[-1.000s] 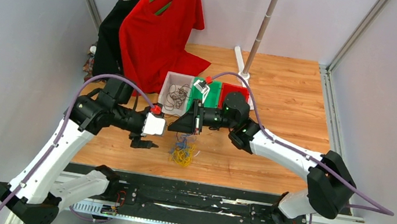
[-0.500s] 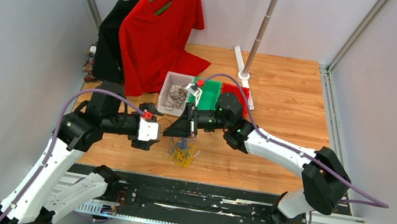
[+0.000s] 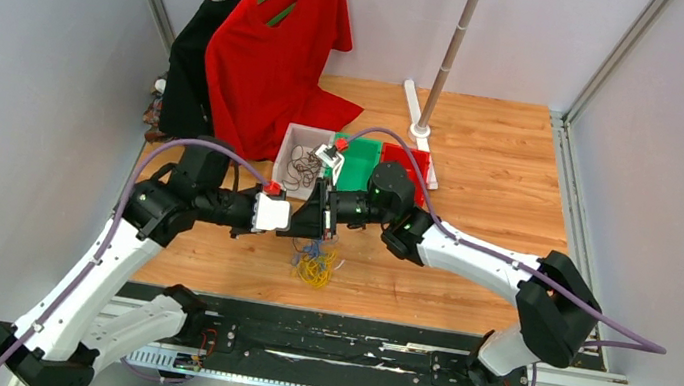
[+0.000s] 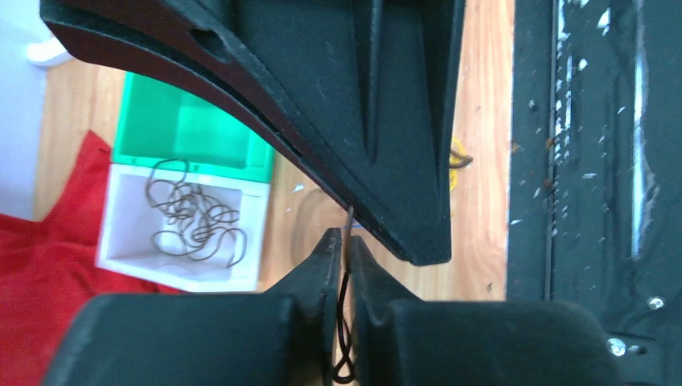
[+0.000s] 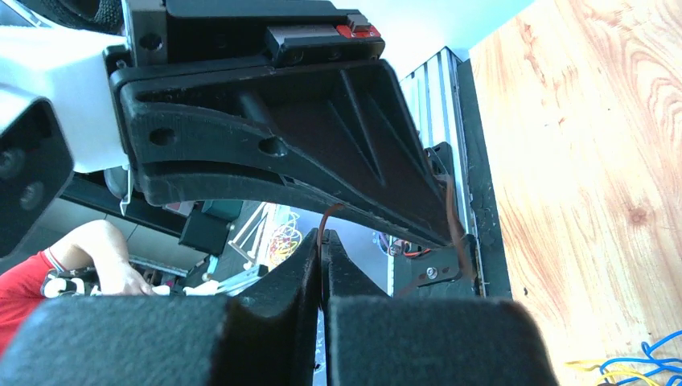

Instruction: Untangle the cables

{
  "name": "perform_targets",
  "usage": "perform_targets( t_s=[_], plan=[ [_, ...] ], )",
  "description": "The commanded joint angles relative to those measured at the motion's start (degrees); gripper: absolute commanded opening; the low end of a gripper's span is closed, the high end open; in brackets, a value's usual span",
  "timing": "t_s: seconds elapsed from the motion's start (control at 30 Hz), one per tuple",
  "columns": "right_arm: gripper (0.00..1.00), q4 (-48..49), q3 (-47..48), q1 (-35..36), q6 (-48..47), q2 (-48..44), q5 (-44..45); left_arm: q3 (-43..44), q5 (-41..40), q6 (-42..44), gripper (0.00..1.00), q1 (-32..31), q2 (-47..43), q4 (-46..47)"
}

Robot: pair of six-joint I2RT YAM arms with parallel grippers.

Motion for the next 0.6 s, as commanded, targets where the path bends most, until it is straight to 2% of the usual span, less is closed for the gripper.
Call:
perform_targets(
  t_s=[0.0,0.13,0.23,0.33,0.57],
  plan=[
    [0.05,2.2,-0.7,0.2,-0.7,-0.4,0.7,2.9,-3.4,-2.9,0.01,-0.3,-1.2,2.0],
    [0.23,0.5,-4.0,-1.3,-3.1,-3.2,3.6,5.4,-3.9,-5.9,0.00,-0.3,-2.7,2.2],
    [0.39,-8.3,-5.5,-1.8,-9.5,-6.8,9.3,8.8,-3.9,-9.8,0.00,-0.3,-2.4,2.6],
    [0.45,-13.6,-7.5,-1.1,-16.6,-10.7,17.0,13.3,-4.7,-15.1,0.00,-0.3,-0.9,2.8],
    [0.50,-10.7,-9.8,4.2,-27.4,-15.4,33.2,23.2,-2.8,-24.2,0.00,-0.3,3.6,2.8]
  ],
)
